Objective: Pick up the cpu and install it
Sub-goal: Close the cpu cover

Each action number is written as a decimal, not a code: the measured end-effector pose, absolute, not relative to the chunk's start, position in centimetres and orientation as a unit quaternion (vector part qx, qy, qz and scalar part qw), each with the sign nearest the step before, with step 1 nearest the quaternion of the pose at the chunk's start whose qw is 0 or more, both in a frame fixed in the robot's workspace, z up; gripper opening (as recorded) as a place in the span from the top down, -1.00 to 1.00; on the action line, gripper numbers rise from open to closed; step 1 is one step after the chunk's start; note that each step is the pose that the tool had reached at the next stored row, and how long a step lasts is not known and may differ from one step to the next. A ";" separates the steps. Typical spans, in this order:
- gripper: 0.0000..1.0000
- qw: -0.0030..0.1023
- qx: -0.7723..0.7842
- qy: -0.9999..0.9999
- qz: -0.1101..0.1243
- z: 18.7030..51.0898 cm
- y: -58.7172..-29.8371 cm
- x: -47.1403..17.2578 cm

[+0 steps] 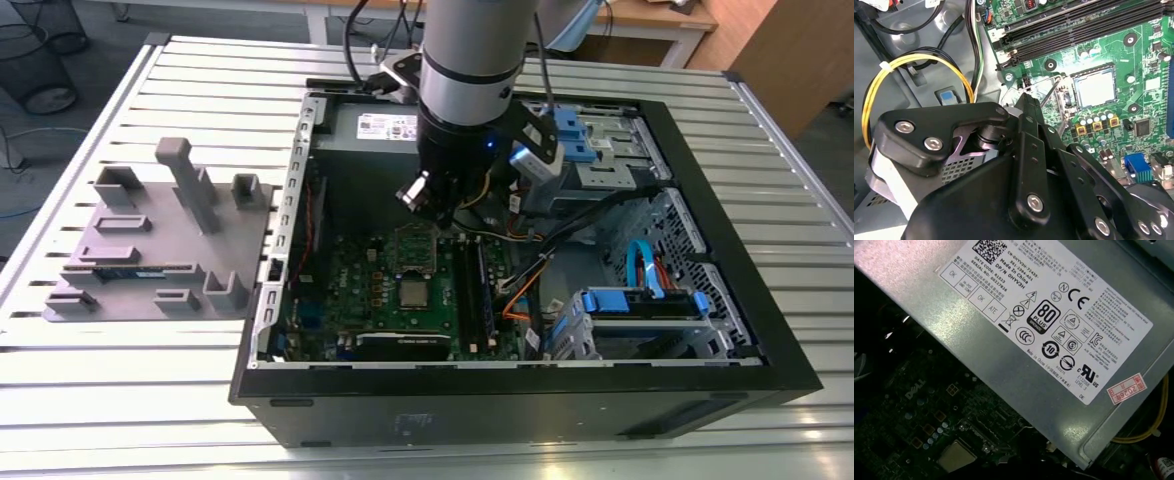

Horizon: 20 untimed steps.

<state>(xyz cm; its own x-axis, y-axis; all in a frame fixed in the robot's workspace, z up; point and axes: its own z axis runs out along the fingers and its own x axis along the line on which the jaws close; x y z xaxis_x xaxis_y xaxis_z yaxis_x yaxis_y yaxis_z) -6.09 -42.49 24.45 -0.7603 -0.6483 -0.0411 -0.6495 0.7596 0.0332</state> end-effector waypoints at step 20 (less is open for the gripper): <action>0.79 0.014 -0.360 0.933 0.023 24.5 -44.4 -6.4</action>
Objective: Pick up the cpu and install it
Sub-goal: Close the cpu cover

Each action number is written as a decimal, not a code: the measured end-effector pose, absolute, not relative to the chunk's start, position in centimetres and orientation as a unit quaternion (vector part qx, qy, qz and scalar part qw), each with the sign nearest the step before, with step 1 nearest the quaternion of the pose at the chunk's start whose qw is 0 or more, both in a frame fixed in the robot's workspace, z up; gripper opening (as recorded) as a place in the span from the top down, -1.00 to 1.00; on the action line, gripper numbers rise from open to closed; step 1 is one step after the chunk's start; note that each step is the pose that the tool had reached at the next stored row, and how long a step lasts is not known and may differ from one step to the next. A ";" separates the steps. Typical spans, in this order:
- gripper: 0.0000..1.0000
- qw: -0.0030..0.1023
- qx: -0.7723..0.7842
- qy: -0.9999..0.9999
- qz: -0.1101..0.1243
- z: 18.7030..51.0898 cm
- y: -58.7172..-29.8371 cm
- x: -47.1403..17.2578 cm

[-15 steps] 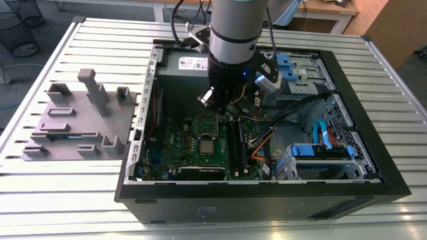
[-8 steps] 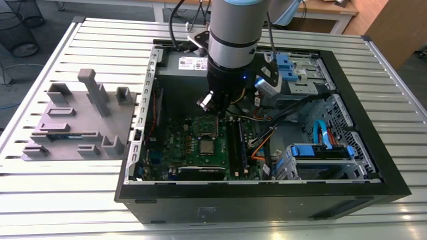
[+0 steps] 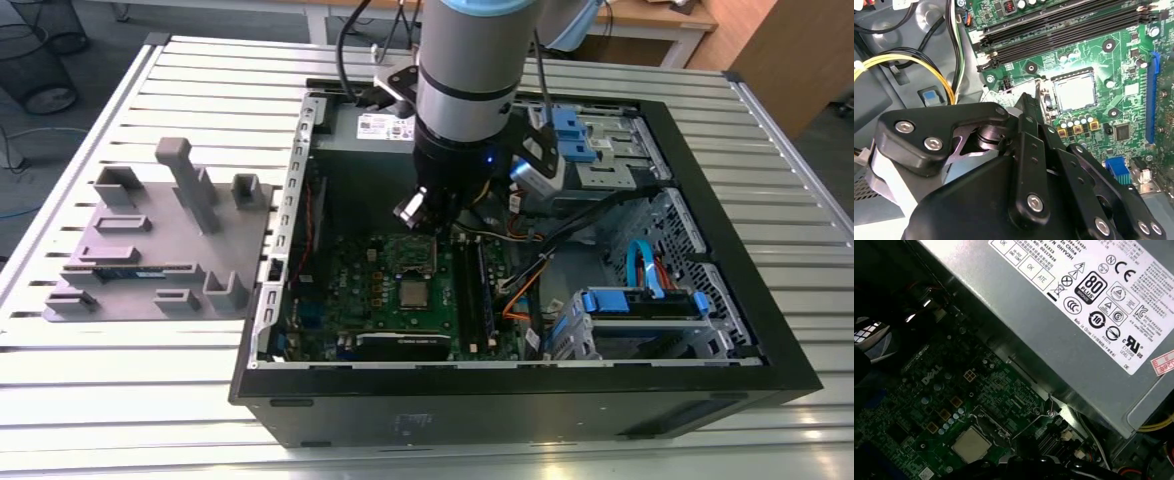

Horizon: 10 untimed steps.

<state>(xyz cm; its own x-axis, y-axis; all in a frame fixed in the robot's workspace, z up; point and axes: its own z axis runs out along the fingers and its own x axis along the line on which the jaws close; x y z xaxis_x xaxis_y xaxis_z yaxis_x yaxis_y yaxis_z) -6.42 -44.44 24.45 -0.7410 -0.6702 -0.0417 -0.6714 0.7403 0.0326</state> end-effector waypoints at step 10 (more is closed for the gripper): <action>0.79 0.014 -0.363 0.931 0.023 24.4 -45.0 -6.4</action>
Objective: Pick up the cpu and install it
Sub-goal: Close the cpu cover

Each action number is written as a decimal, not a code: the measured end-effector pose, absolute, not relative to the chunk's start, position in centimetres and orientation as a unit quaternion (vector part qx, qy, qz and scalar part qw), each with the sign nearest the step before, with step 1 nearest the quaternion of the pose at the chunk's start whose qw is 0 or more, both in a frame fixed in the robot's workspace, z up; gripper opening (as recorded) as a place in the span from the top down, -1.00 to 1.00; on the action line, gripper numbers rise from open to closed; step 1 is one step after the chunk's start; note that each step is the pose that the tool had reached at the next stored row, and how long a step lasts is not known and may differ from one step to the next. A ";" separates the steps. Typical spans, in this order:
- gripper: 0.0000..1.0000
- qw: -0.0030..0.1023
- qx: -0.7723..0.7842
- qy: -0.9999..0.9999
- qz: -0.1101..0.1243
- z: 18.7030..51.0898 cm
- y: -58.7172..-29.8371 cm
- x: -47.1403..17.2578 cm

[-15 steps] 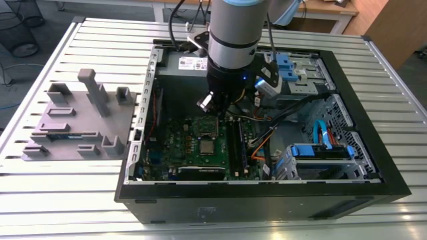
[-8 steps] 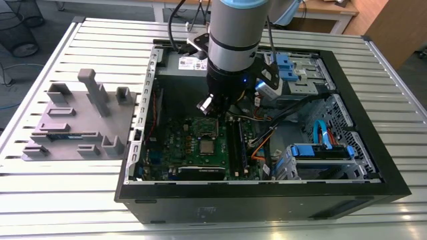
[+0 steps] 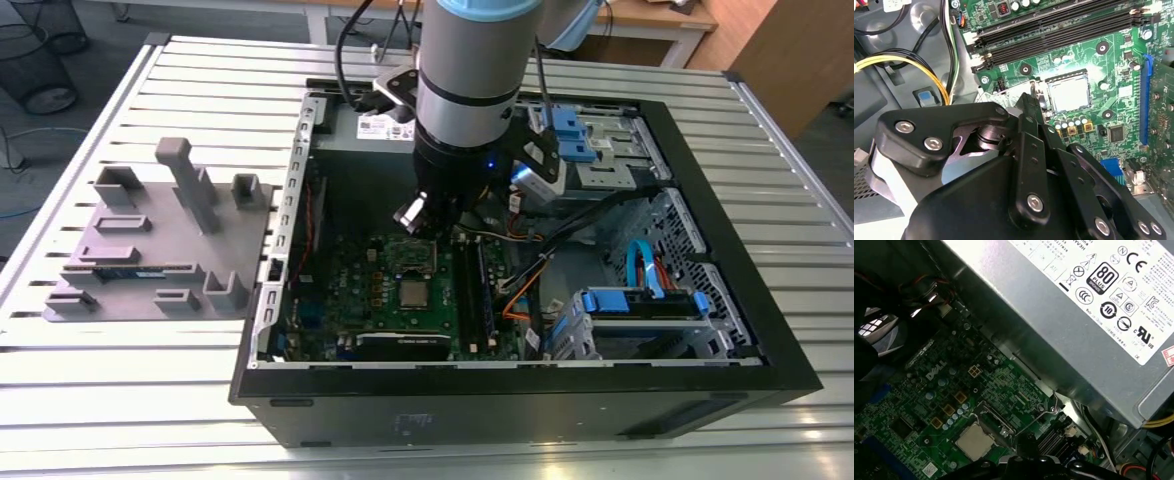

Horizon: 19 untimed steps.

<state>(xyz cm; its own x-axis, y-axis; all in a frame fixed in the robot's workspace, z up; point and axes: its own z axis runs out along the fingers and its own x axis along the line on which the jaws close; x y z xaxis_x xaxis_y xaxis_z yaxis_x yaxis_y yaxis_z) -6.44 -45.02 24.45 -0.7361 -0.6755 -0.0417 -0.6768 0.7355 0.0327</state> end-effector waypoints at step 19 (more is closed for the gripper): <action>0.79 0.013 -0.368 0.929 0.023 24.5 -45.9 -6.4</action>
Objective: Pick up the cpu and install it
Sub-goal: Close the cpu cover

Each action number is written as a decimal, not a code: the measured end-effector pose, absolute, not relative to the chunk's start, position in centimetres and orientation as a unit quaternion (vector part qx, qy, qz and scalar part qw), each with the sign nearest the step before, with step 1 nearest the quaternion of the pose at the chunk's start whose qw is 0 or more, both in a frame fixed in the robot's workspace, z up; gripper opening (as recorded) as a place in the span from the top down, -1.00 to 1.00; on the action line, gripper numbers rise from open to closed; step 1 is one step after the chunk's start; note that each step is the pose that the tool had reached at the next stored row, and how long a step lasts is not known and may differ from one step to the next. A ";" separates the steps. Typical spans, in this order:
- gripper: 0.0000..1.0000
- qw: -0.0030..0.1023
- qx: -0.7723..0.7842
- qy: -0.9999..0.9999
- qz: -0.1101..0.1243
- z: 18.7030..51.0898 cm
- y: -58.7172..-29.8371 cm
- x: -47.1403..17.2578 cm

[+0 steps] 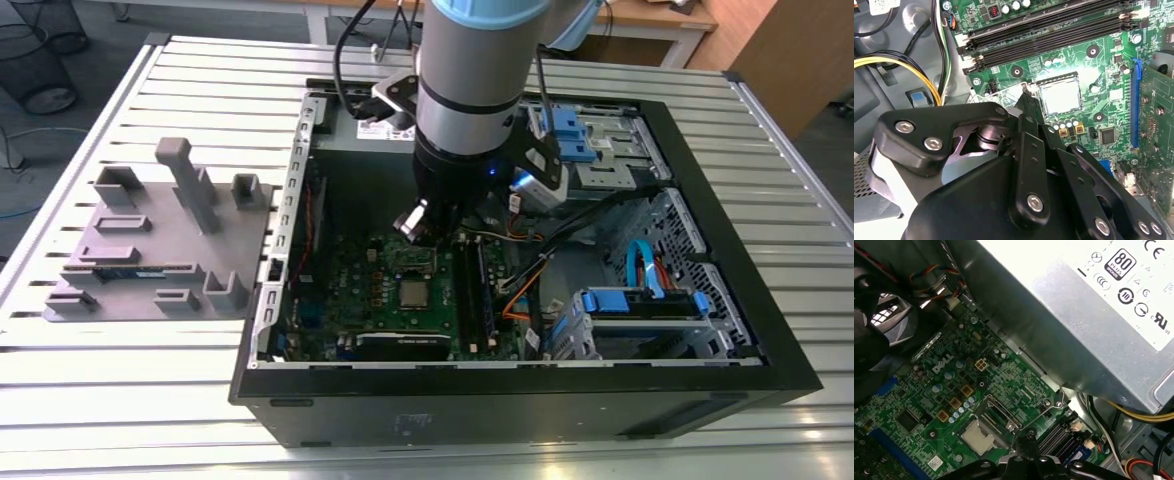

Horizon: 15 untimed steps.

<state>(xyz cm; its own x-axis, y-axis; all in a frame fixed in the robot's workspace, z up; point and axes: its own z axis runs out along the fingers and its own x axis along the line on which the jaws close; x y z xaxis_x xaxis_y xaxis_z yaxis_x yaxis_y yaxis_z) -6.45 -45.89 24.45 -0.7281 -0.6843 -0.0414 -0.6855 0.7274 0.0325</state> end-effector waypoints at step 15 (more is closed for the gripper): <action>0.79 0.012 -0.371 0.928 0.020 24.4 -46.0 -6.4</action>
